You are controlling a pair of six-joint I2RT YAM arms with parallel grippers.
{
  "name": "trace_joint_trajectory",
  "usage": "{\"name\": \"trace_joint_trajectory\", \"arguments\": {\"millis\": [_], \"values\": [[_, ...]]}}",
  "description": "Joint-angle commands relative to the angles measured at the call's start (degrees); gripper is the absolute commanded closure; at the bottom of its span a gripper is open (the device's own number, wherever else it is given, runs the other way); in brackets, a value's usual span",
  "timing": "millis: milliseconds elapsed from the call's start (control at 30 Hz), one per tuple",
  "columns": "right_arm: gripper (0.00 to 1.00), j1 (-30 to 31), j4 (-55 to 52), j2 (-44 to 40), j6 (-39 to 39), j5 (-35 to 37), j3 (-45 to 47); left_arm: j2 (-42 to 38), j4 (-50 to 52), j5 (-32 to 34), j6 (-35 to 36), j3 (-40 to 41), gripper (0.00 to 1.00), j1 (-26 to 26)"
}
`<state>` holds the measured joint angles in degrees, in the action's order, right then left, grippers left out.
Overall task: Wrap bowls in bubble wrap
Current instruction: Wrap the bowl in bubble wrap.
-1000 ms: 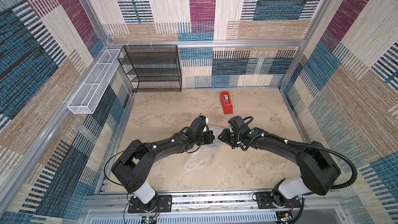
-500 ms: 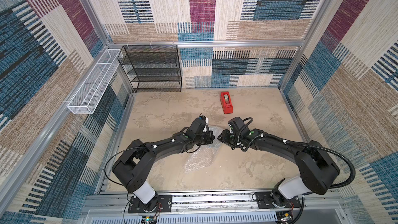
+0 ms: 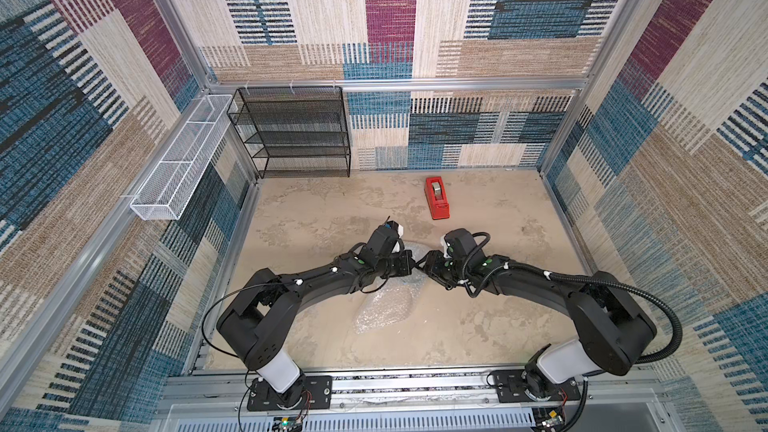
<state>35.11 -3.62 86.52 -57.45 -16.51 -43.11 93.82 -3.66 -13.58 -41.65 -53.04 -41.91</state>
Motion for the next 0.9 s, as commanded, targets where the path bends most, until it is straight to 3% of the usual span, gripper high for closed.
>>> {"name": "trace_joint_trajectory", "arguments": {"millis": [0,433,867], "values": [[0.41,0.2,8.0,-0.6,-0.1,-5.2,1.2,0.6,-1.3,-1.1,-0.2,-1.0,1.0,-0.2],[0.4,0.2,12.1,-3.8,2.6,-6.3,3.9,2.2,-0.6,-0.8,-0.7,-3.5,1.0,-0.3],[0.39,0.3,15.7,-1.6,2.6,-5.8,4.6,4.4,-0.5,-1.2,-1.1,-4.5,1.0,-0.8]]}}
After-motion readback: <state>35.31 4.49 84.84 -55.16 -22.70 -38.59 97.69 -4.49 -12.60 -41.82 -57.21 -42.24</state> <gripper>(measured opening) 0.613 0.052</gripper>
